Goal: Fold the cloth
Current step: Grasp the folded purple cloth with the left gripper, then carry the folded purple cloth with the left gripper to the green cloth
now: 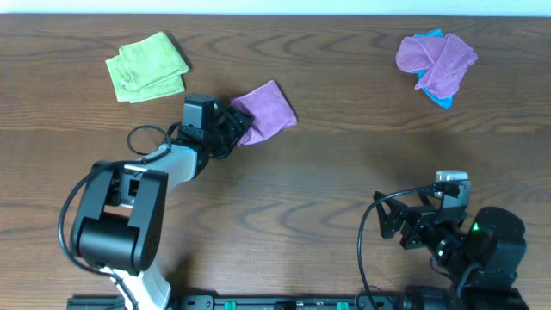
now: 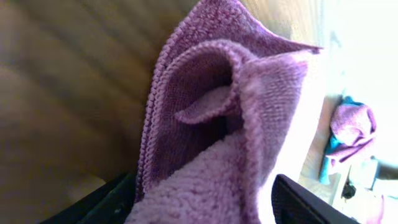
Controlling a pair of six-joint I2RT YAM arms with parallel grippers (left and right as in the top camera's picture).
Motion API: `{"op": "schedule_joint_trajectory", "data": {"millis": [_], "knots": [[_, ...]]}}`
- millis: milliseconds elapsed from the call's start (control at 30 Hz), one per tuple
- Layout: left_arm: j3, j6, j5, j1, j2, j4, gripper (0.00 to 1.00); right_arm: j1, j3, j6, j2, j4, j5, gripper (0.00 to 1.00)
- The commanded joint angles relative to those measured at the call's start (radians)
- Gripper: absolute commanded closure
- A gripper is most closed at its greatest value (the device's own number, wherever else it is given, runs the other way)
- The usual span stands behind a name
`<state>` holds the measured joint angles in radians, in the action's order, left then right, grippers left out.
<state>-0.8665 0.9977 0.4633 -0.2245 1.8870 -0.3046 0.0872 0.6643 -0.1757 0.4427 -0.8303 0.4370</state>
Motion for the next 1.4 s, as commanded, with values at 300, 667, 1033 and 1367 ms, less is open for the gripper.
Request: {"op": "schedule_joint_trajectory", "data": {"millis": [300,667,1033,1367], "knots": [[0.018,-0.033,-0.018,-0.019,0.112,-0.099,0.73,0.007,-0.006,-0.011,-0.004,-0.001,0.001,0.01],[-0.009,-0.060,0.033,-0.010,0.125,-0.242,0.94,0.007,-0.006,-0.011,-0.004,-0.001,0.001,0.01],[-0.308,-0.082,0.158,0.029,0.125,-0.098,0.94,0.007,-0.006,-0.011,-0.004,-0.001,0.001,0.01],[-0.472,-0.175,0.143,0.036,0.125,0.099,0.94,0.007,-0.006,-0.010,-0.004,-0.001,0.001,0.01]]}}
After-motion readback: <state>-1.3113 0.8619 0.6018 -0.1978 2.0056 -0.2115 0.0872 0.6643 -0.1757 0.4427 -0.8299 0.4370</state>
